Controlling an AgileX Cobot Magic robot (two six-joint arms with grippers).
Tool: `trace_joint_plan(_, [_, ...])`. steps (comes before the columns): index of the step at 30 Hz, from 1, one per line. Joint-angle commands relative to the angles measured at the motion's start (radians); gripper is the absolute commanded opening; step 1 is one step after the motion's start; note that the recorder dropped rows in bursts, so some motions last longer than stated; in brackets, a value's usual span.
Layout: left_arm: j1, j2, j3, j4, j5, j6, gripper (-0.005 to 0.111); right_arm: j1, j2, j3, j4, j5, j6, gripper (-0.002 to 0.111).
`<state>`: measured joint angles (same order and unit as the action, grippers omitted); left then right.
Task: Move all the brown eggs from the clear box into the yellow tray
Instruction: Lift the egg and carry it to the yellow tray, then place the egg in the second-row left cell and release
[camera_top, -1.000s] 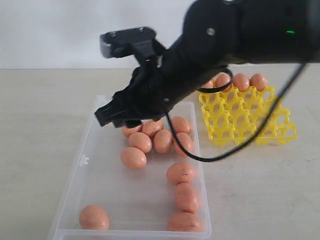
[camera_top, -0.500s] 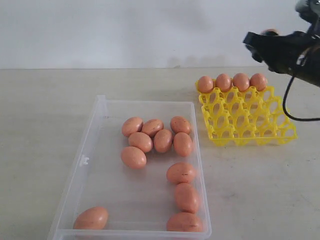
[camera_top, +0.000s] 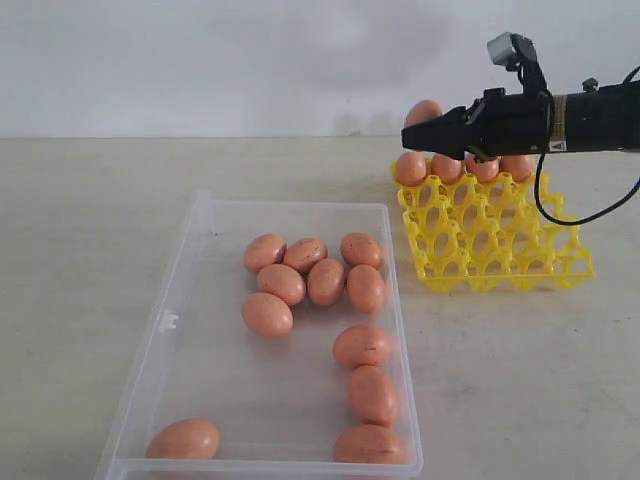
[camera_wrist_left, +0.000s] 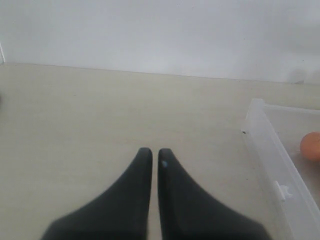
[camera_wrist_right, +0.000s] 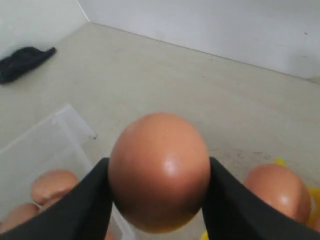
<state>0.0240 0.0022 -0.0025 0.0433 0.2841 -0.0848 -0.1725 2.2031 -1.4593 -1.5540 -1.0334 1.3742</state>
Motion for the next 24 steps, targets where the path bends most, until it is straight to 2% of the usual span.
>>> trace_joint_plan(1, [0.003, -0.002, 0.003, -0.003, -0.007, 0.002, 0.004, -0.007, 0.022, -0.009, -0.022, 0.036, -0.116, 0.0])
trace_joint_plan(6, [0.003, -0.002, 0.003, -0.003, -0.007, 0.002, 0.004, -0.005, 0.052, -0.009, -0.04, 0.054, -0.135, 0.002])
trace_joint_plan(14, [0.003, -0.002, 0.003, -0.003, -0.007, 0.002, 0.004, -0.005, 0.099, -0.009, -0.044, 0.099, -0.147, 0.018])
trace_joint_plan(24, [0.003, -0.002, 0.003, -0.003, -0.007, 0.002, 0.004, -0.005, 0.115, -0.009, -0.005, 0.143, -0.214, 0.019])
